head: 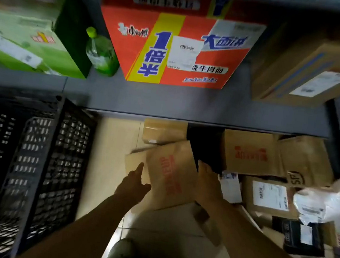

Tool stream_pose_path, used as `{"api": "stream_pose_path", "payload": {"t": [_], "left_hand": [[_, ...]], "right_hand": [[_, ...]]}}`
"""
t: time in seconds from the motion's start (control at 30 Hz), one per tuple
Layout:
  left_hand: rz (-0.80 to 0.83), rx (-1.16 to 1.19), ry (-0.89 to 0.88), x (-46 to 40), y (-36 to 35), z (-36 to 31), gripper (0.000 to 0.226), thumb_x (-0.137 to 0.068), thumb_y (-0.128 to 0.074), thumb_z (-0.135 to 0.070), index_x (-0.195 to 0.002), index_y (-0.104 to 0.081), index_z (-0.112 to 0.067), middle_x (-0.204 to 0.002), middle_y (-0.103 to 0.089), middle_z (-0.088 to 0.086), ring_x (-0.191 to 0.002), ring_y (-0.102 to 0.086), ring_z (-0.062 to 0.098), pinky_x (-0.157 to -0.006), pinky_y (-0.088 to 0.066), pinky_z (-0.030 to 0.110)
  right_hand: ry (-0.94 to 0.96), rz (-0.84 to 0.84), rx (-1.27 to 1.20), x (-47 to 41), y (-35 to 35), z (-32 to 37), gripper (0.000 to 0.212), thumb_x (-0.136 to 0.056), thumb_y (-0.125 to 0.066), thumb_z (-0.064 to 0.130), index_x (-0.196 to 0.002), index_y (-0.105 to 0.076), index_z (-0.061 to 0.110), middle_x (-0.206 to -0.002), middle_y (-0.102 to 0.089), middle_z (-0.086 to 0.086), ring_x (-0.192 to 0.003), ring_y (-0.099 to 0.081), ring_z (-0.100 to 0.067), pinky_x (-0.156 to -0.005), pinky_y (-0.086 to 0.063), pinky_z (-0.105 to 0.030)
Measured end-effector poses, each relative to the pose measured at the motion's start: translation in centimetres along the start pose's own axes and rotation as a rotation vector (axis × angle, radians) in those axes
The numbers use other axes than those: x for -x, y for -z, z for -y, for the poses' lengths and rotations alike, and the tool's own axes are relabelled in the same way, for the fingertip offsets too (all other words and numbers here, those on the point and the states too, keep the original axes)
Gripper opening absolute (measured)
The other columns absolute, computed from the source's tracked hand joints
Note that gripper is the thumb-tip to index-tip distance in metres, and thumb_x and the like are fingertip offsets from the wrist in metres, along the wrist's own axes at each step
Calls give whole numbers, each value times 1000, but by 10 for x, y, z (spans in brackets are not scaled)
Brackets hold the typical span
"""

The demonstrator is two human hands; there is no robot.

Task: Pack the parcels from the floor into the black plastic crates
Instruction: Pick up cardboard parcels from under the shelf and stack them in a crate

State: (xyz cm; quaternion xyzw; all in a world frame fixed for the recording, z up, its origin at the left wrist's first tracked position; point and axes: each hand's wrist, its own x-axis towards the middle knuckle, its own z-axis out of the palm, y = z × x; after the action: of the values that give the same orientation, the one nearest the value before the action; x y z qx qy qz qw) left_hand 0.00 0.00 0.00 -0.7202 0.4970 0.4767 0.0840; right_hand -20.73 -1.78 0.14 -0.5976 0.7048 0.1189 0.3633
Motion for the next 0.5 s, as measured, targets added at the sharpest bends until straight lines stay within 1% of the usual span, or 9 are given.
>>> {"api": "stream_pose_path", "payload": {"t": [0.1,0.17,0.2,0.23,0.3,0.37,0.4,0.47,0.5], "left_hand": [[134,374,56,-18,-16,6,93,-86,-65,-10,-151,1,-20,-153,-25,12,-133,-37,32,-101,-40,36],[186,694,104,-27,-20,5,97,-83,-60,10,-150,3,-18,-155,-21,11,-136,-33,32,-100,-41,37],[212,790,118,-24,-21,3,95,-83,-55,16,-150,3,-16,-154,-23,9,-135,-33,30,-95,-40,32],[227,816,124,-19,-20,0,91,-84,-51,17,-150,3,-15,-153,-26,8,-133,-35,28,-91,-38,28],[220,785,103,-9,-12,-6,84,-87,-49,13,-150,0,-13,-151,-30,5,-122,-43,24,-85,-37,26],[207,786,91,5,-2,-12,73,-89,-46,11,-149,-13,-14,-146,-35,2,-106,-48,17,-81,-40,27],[195,794,84,15,5,-17,69,-90,-44,11,-148,-19,-17,-143,-39,0,-103,-48,16,-81,-40,28],[194,825,78,36,23,-27,65,-90,-40,13,-144,-27,-20,-124,-50,-7,-101,-50,17,-79,-43,30],[197,816,60,49,33,-33,61,-89,-38,14,-139,-33,-20,-112,-53,-9,-98,-53,16,-75,-45,29]], "right_hand": [[-93,88,-271,-21,-17,-2,79,-94,-53,17,-151,2,13,-159,-5,-8,-143,-16,-30,-115,-22,-41],[-171,160,-530,-27,-18,3,79,-96,-52,22,-151,3,14,-158,-8,-10,-142,-20,-31,-112,-24,-40],[-195,181,-648,-25,-18,5,75,-97,-49,24,-151,1,14,-157,-12,-11,-141,-22,-31,-111,-26,-40],[-209,178,-725,-23,-18,5,71,-98,-46,25,-151,0,14,-156,-14,-12,-140,-24,-31,-111,-27,-39],[-204,157,-757,-14,-13,5,72,-98,-49,20,-151,-1,15,-157,-15,-10,-140,-26,-30,-109,-29,-38],[-217,166,-790,-1,-6,3,76,-96,-54,20,-152,-3,19,-156,-19,-7,-138,-30,-28,-107,-34,-38],[-235,172,-827,8,0,4,78,-94,-57,21,-152,-4,21,-155,-22,-5,-136,-33,-27,-106,-38,-39],[-251,175,-908,28,16,7,80,-91,-59,19,-152,-7,24,-154,-25,-3,-133,-38,-28,-103,-42,-41],[-250,157,-925,39,26,10,77,-92,-57,13,-152,-9,23,-154,-25,-4,-131,-39,-29,-99,-44,-40]]}}
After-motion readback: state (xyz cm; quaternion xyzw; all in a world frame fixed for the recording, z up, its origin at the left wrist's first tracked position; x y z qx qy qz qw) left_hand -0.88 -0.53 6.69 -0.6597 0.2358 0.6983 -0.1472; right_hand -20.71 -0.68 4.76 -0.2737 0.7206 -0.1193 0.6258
